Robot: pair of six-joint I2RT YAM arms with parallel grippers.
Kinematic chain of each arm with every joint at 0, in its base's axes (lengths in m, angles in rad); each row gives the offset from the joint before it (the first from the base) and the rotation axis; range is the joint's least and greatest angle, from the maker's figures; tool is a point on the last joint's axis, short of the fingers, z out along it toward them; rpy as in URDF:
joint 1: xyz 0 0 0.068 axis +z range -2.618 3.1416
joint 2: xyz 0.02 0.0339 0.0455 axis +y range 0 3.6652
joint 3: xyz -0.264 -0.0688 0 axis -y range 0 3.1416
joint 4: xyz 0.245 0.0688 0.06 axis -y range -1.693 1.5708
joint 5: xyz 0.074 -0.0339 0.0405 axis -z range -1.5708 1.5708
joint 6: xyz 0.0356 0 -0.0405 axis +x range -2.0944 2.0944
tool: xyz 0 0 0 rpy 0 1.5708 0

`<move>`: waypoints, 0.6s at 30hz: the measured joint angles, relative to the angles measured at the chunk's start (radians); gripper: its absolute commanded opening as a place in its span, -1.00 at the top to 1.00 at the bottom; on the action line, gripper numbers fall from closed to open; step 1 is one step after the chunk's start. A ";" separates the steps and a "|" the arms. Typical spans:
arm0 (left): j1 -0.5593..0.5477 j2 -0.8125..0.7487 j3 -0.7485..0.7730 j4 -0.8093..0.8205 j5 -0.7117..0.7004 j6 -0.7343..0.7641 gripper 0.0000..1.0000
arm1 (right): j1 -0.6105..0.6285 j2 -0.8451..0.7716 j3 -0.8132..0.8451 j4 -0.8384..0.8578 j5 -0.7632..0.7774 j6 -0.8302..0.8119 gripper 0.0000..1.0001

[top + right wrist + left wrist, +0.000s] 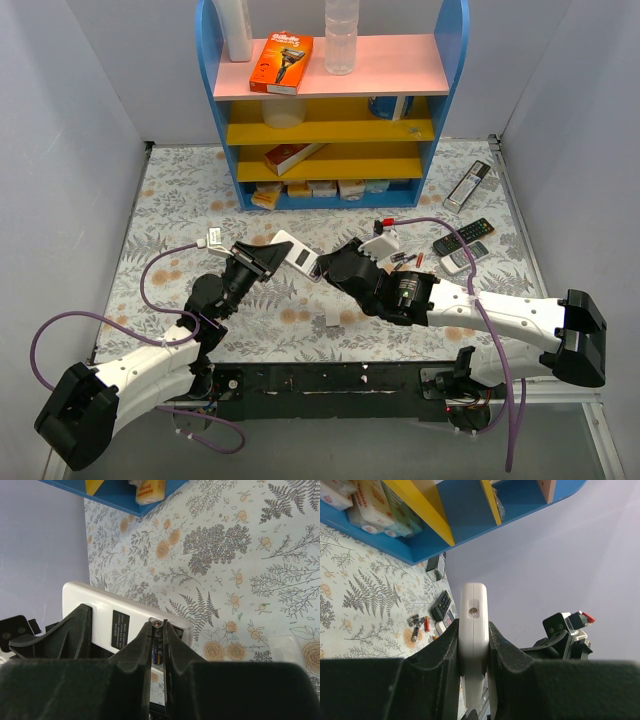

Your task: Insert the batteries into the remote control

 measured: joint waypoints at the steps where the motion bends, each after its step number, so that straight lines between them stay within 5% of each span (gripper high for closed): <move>1: 0.000 0.000 0.000 0.000 0.000 0.000 1.00 | 0.000 0.000 0.000 0.000 0.000 0.002 0.66; 18: 0.000 0.000 0.000 0.000 -0.006 -0.011 1.00 | 0.000 -0.002 0.000 -0.016 0.005 0.004 0.46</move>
